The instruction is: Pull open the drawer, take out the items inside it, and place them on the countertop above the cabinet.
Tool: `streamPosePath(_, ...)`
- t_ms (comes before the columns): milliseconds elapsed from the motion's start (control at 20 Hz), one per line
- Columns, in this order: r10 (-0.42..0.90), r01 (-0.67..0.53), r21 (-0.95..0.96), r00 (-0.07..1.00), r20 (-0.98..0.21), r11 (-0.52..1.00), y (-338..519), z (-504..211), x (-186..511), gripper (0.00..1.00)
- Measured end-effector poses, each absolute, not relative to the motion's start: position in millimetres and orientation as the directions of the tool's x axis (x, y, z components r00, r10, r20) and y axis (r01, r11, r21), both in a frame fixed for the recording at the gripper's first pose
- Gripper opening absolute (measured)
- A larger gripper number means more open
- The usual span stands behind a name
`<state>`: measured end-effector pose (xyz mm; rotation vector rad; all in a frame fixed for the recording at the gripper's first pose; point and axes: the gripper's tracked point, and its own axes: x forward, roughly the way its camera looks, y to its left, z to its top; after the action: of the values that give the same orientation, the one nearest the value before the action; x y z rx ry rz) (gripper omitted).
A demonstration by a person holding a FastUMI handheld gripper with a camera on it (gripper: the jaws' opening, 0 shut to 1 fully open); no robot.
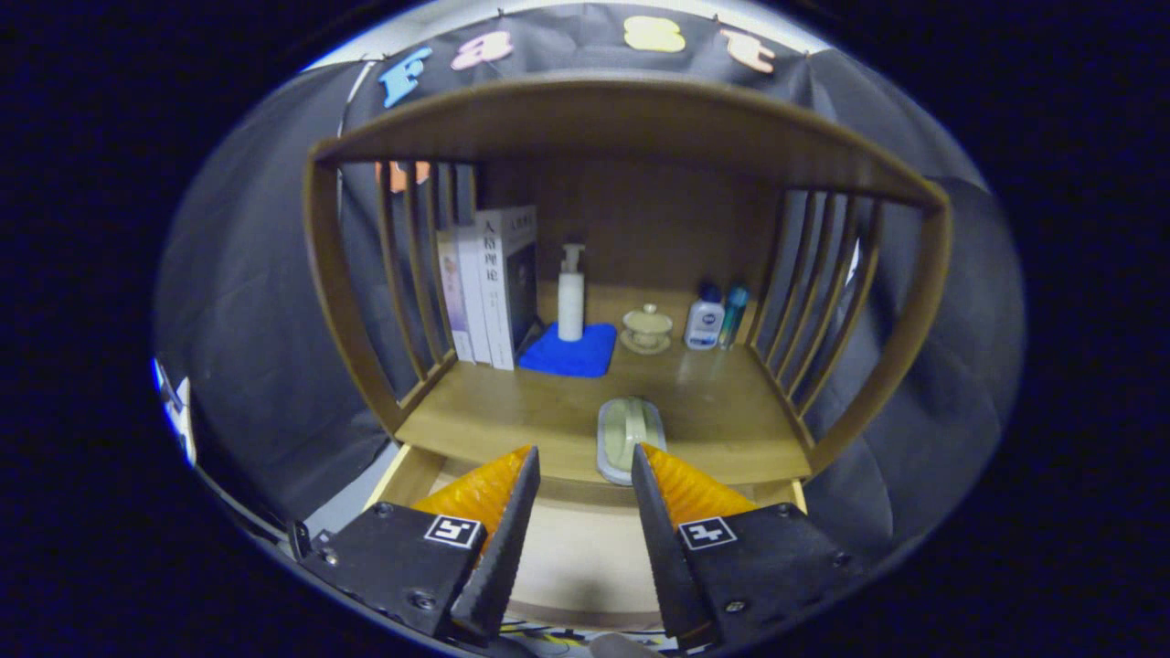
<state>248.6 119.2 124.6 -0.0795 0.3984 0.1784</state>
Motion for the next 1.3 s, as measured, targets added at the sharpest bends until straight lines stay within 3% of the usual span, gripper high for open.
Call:
streamPosePath(200, 0.184, -0.196, -0.033, 0.955, -0.232, 0.980, 118, 128, 188, 1.00)
streamPosePath(400, 0.185, -0.189, -0.032, 0.977, -0.104, 0.981, 113, 117, 141, 1.00)
streamPosePath(700, 0.150, -0.150, 0.011, 0.989, -0.011, 0.989, 94, 88, 87, 1.00)
streamPosePath(1000, 0.086, -0.086, -0.001, 0.996, 0.007, 0.996, 69, 42, 49, 1.00)
streamPosePath(1300, 0.078, -0.077, 0.008, 0.995, -0.057, 0.997, 66, -22, 29, 1.00)
